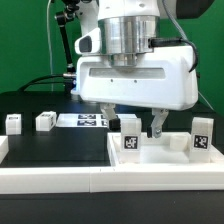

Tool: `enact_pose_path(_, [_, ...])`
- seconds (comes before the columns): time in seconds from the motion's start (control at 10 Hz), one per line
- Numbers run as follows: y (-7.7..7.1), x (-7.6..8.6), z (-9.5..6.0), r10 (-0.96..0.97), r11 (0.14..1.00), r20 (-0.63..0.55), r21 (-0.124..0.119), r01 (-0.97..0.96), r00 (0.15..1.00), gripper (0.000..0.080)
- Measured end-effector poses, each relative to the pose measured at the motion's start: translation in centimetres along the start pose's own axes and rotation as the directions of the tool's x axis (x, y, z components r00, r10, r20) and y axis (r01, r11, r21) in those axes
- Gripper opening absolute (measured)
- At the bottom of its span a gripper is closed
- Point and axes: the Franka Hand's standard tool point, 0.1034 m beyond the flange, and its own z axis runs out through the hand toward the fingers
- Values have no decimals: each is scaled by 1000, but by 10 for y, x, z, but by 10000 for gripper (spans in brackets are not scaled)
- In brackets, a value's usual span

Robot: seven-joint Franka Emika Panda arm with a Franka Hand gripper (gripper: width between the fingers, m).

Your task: Assemble square table

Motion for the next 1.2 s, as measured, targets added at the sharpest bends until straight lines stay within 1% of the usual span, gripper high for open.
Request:
enact_pose_path(0.1, [2, 1, 0, -115, 993, -2, -4, 115, 993, 649])
enact_pose_path(0.3, [4, 3, 0, -235, 972, -3, -7, 235, 972, 649])
enact_pose_path(0.5, [4, 4, -1, -405, 914, -4, -33, 404, 914, 649])
enact_pose_path(0.6, [4, 3, -1, -463, 886, -2, -41, 463, 886, 649])
enact_pose_path(0.7, [5, 5, -1, -555, 831, 2, -46, 554, 832, 649])
enact_pose_path(0.8, [6, 6, -1, -601, 798, 5, -46, 601, 799, 649])
enact_pose_path(0.9, [7, 6, -1, -614, 789, 6, -46, 613, 790, 622])
enact_pose_path(1.0, [7, 6, -1, -614, 788, 6, -46, 614, 789, 622])
enact_pose_path(1.2, [7, 6, -1, -612, 790, 6, -46, 612, 791, 287])
